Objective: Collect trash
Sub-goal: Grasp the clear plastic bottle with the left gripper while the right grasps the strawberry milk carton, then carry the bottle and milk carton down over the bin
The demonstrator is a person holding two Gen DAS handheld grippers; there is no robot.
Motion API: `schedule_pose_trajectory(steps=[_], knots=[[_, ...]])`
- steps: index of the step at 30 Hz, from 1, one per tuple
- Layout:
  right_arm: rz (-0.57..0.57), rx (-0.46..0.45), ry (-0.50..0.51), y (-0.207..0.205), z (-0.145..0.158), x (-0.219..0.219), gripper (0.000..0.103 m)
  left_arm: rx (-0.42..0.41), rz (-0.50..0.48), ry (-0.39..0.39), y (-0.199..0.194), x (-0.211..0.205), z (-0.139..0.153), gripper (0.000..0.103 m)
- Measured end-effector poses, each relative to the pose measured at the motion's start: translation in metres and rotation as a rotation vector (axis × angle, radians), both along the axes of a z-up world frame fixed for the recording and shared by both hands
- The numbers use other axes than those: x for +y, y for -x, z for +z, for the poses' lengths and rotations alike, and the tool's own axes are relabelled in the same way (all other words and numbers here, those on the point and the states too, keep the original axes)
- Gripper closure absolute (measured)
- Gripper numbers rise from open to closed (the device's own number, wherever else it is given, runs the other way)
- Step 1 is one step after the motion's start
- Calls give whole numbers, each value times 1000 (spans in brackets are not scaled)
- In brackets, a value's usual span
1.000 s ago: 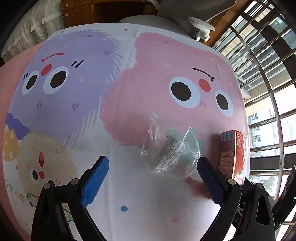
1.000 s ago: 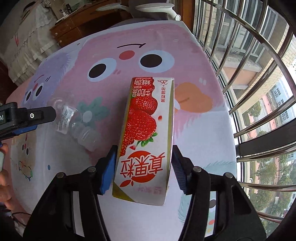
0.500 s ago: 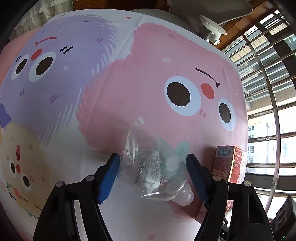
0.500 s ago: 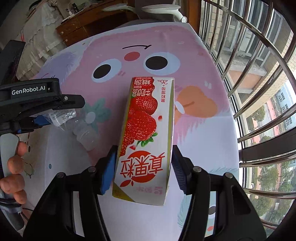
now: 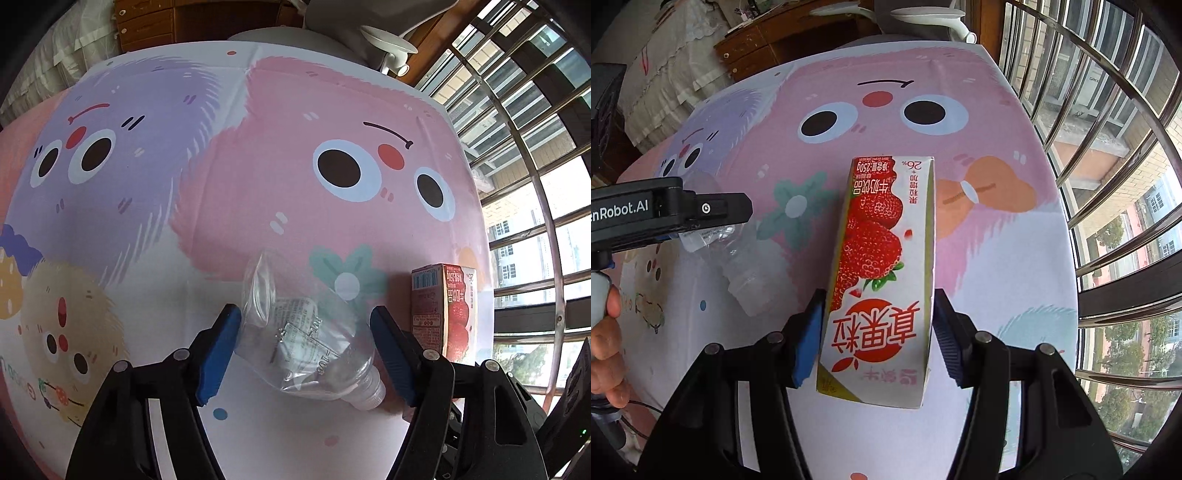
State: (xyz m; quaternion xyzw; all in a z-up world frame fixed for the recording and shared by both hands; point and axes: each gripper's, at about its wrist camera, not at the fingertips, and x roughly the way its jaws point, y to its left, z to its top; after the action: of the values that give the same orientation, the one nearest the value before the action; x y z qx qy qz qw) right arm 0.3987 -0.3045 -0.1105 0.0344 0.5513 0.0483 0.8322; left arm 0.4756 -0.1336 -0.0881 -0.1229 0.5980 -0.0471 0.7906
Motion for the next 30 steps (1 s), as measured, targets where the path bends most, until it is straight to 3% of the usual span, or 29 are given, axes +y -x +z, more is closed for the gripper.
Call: schedule_pose_trajectory(steps=[12, 30], knots=[[6, -31, -29, 70, 37, 60, 51, -52, -103, -5, 122, 59, 38, 30], [-87, -114, -27, 315, 78, 200, 51, -170, -287, -1, 373, 173, 70, 30]])
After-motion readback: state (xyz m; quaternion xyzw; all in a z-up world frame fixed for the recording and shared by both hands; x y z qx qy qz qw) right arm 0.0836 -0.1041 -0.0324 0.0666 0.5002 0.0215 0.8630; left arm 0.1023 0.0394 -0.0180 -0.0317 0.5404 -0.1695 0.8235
